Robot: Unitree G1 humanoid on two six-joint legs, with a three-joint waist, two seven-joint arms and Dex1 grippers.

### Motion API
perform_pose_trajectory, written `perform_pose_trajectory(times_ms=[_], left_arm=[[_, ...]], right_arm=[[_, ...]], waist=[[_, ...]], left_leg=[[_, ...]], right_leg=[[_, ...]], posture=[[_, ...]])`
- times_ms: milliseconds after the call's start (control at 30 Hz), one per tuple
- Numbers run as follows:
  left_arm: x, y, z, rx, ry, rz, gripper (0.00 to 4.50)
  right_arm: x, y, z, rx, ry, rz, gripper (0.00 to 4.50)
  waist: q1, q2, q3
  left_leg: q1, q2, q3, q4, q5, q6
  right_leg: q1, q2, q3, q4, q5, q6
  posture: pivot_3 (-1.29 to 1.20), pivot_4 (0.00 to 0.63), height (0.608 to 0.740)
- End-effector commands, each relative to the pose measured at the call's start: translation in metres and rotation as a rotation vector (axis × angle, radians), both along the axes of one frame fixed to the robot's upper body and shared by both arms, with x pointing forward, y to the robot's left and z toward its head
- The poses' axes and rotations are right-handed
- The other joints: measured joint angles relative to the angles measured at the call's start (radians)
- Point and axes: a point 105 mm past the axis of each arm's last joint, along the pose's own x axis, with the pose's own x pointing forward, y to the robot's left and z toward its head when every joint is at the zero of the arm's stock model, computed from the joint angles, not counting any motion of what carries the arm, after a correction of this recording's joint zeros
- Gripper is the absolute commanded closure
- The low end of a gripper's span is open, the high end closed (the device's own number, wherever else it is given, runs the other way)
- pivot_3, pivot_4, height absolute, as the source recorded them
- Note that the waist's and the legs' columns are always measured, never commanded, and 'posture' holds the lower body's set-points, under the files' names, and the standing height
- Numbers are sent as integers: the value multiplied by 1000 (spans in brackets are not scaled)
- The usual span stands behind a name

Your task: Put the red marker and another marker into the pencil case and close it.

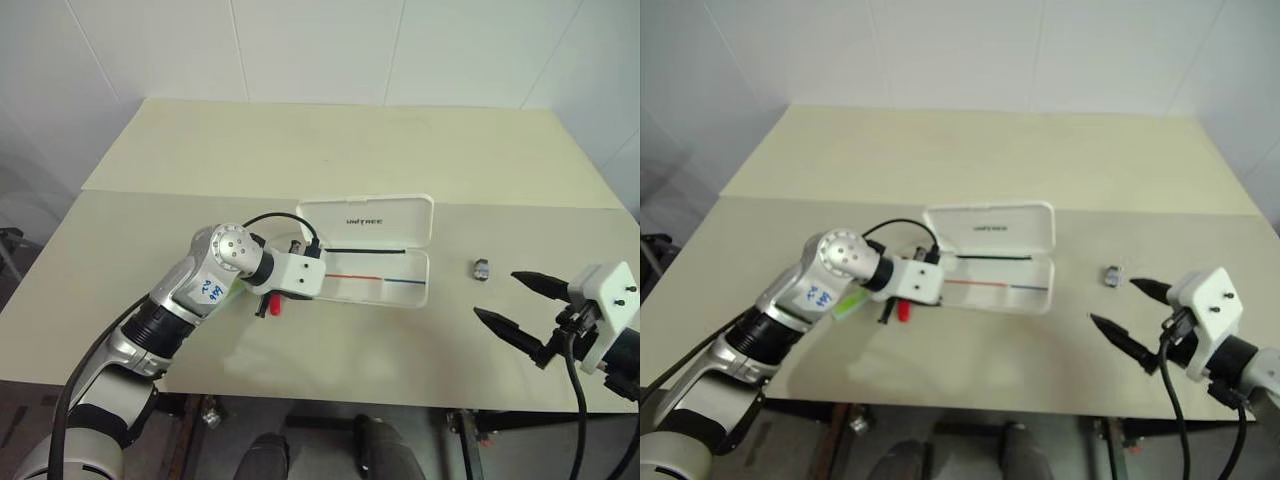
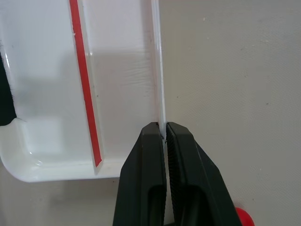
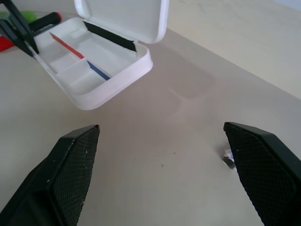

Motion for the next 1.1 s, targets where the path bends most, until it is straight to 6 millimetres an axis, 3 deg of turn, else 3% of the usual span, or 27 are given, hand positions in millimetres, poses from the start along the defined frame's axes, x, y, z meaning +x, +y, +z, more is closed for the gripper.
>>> perform_pose_trajectory(times_ms=[33,267,600,800,933,1100], left_arm=[[-14,-11,5,4,-6,-61,4486],[-20,-13,-7,67,37,-73,4486],[-6,-18,-9,145,19,-15,4486],[0,-33,-7,137,26,36,4486],[-2,-38,-8,142,40,46,4486],[-10,-44,-11,135,78,26,4486]], right_arm=[[-4,0,12,-24,-48,5,0],[-7,4,11,-14,-54,0,0],[-8,6,10,-8,-54,-11,0],[-7,8,9,-4,-53,-10,0],[-7,9,9,-1,-54,-9,0],[-7,10,8,0,-52,-10,0]], waist=[[0,0,0],[-1,0,0],[2,0,0],[4,0,0],[-1,3,-2],[-2,10,-3]], left_leg=[[0,0,0,0,0,0],[0,0,0,0,0,0],[0,0,2,0,0,0],[1,-1,2,4,1,1],[2,0,2,8,1,3],[-2,7,0,1,3,6]], right_leg=[[0,0,0,0,0,0],[0,1,0,1,-2,-4],[3,1,4,1,-4,-8],[8,1,4,-3,-3,-6],[15,1,1,-19,5,-5],[36,3,-5,-69,30,-1]], posture=[[0,150,740],[0,150,740],[0,150,740],[0,150,740],[0,150,740],[0,150,740]])
